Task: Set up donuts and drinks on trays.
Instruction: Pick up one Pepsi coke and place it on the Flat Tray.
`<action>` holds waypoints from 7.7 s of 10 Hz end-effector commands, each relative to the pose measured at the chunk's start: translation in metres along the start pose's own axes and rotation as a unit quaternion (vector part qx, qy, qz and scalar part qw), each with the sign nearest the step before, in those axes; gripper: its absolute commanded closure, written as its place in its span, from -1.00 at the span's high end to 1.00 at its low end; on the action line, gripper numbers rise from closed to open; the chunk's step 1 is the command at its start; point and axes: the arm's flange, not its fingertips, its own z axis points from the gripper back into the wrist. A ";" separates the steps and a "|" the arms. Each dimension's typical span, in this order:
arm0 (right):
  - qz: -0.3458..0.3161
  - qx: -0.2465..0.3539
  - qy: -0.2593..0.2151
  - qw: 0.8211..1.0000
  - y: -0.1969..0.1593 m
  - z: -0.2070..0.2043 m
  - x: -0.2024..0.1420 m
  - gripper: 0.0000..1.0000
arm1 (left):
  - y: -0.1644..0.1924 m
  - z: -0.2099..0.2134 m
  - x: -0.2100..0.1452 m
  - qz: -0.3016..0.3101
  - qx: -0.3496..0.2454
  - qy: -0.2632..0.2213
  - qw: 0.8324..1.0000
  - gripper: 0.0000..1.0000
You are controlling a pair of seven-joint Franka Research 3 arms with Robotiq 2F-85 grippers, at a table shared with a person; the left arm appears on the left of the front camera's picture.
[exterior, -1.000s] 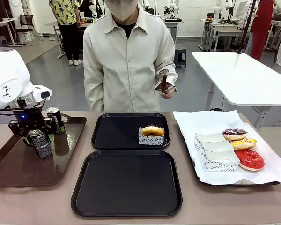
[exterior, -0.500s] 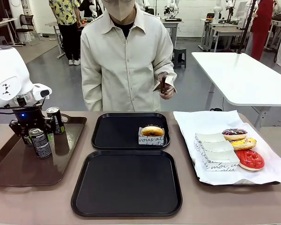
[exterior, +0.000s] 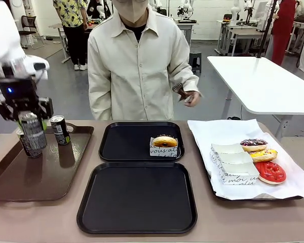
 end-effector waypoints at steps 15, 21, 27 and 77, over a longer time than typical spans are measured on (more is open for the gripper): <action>0.008 0.008 -0.005 1.000 0.000 0.002 0.001 1.00 | -0.190 -0.052 0.038 -0.159 -0.045 0.003 0.986 0.17; 0.008 0.008 -0.005 1.000 0.000 0.002 0.001 1.00 | -0.088 0.005 -0.057 -0.253 -0.061 0.055 0.964 0.17; 0.008 0.008 -0.005 1.000 0.000 0.002 0.001 1.00 | -0.076 0.016 -0.067 -0.238 -0.060 0.057 0.968 0.17; 0.008 0.008 -0.005 1.000 0.000 0.002 0.001 1.00 | -0.217 -0.090 0.053 -0.257 0.003 -0.044 0.965 1.00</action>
